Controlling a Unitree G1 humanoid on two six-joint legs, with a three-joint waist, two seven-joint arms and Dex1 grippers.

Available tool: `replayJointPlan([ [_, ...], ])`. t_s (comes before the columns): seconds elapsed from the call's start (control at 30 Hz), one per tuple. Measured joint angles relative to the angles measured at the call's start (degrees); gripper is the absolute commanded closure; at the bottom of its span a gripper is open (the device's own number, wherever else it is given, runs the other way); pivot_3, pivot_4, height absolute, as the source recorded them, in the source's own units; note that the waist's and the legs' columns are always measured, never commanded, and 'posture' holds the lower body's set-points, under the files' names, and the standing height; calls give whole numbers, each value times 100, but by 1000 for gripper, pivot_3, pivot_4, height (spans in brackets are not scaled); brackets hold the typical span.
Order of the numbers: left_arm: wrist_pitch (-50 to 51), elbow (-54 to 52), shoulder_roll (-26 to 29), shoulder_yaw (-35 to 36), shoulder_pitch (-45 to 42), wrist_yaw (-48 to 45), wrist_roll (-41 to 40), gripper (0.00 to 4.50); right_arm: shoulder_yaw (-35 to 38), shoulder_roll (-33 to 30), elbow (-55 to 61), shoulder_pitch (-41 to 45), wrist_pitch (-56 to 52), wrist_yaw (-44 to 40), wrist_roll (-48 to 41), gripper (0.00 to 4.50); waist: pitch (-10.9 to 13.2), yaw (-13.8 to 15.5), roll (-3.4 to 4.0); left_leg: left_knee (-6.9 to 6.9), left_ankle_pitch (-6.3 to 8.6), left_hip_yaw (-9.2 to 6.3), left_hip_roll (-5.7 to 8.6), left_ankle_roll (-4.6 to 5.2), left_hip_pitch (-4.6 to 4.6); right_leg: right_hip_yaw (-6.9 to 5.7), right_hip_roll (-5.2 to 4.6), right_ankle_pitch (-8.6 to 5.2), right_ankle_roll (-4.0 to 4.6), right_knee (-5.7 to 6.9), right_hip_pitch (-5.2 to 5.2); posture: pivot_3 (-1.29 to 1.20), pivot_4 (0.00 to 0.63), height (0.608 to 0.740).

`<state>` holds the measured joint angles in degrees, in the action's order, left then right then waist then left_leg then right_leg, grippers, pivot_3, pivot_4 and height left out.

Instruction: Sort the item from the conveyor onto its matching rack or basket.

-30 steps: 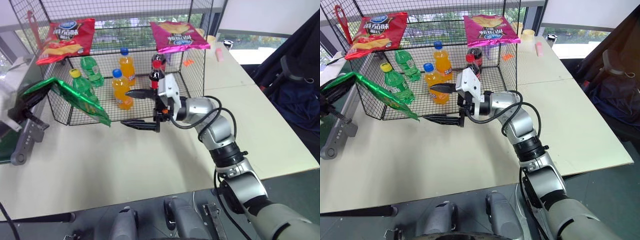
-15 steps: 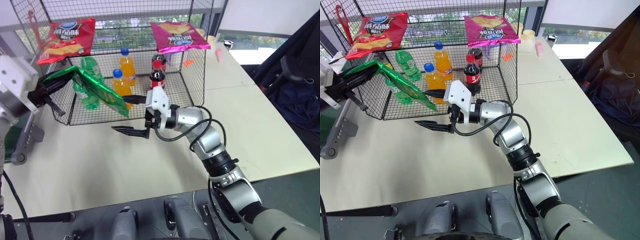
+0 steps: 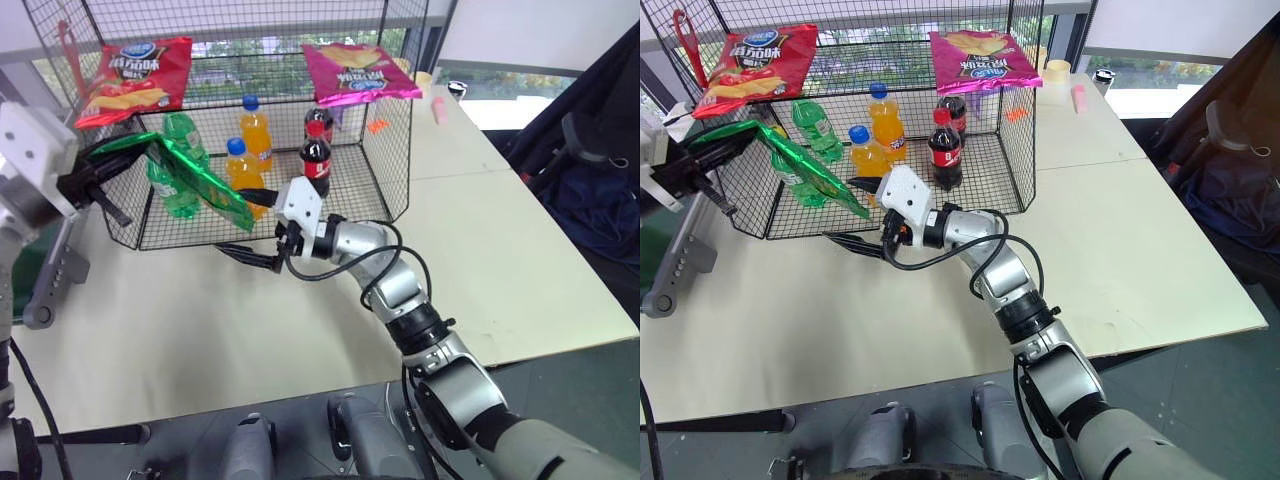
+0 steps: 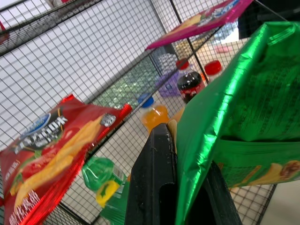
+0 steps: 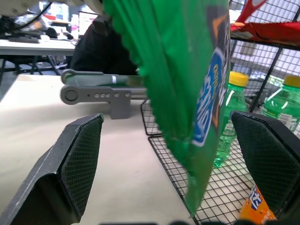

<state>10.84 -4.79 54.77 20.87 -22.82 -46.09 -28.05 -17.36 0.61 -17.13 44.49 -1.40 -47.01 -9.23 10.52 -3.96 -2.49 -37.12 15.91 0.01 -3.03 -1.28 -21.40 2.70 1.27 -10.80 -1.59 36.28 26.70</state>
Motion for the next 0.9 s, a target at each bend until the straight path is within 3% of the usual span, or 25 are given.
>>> replayJointPlan([
  [0.1, 34, -2, -18, 0, -30, 7, 0, 4500, 3, 45, -145, 58, 111, 46, 24, 856, 0, 2, 0, 0, 0, -1, 0, 0, -1, 0, 0, 0, -1, 0, 0, 0, 150, 740],
  [0.33, 115, -4, -46, 15, -84, 12, 0, 4500, 87, 147, -344, 142, 220, 193, 63, 4476, 0, -3, 0, 0, 0, -2, 0, 0, 0, 0, 0, 0, -1, 0, 0, 0, 150, 740],
  [0.8, 785, -302, -83, 367, 131, 279, -111, 4500, 105, 216, -511, 279, 612, 723, 439, 4476, 0, -3, 0, 0, 0, -5, 0, 0, -1, 0, -1, 0, -1, 0, -1, 0, 150, 740],
  [0.9, 1170, -322, -84, 546, 193, 403, -276, 3668, 110, 70, -502, 281, 747, 801, 541, 4500, -1, -2, -1, 0, 0, -6, 0, 0, -1, -1, -1, 0, -1, 0, -1, 0, 150, 740],
])
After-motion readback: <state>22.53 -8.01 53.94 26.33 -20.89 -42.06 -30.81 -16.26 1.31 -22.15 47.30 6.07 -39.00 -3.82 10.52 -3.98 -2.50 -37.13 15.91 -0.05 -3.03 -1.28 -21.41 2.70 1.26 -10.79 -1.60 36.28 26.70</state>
